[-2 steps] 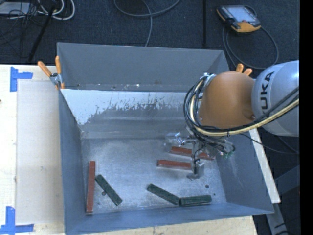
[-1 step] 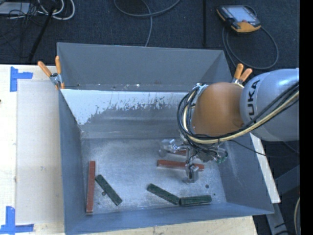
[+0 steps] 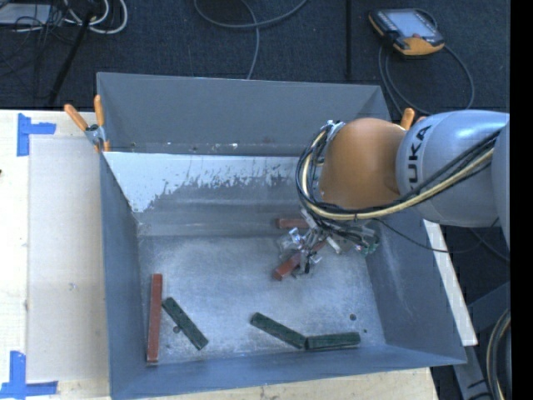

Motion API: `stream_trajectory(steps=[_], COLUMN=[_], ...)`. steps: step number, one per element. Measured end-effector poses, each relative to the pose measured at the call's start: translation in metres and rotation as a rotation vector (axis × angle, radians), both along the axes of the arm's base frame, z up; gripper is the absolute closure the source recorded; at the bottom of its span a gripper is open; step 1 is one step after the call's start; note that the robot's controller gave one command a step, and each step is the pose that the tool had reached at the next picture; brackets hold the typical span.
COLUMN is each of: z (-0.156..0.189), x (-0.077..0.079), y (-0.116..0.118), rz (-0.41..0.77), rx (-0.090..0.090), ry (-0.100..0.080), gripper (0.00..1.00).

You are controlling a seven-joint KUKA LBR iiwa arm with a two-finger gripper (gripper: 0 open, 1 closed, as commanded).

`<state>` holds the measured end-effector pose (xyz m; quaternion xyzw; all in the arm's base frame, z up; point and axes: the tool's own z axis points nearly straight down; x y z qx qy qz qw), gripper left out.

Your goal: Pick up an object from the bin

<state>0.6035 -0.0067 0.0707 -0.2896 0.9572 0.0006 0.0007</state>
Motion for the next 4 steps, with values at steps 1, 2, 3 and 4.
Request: stream_trajectory(steps=[1,2,3,4], z=[0.000,0.154,0.154,0.132], x=[0.000,-0.013,-0.013,-0.027], y=[0.000,0.051,0.050,0.072], rz=[-0.001,0.067,0.064,-0.014], rx=[0.000,0.000,0.000,-0.002], ry=[0.000,-0.003,-0.001,-0.006], gripper=[1.00,1.00,1.00,1.00])
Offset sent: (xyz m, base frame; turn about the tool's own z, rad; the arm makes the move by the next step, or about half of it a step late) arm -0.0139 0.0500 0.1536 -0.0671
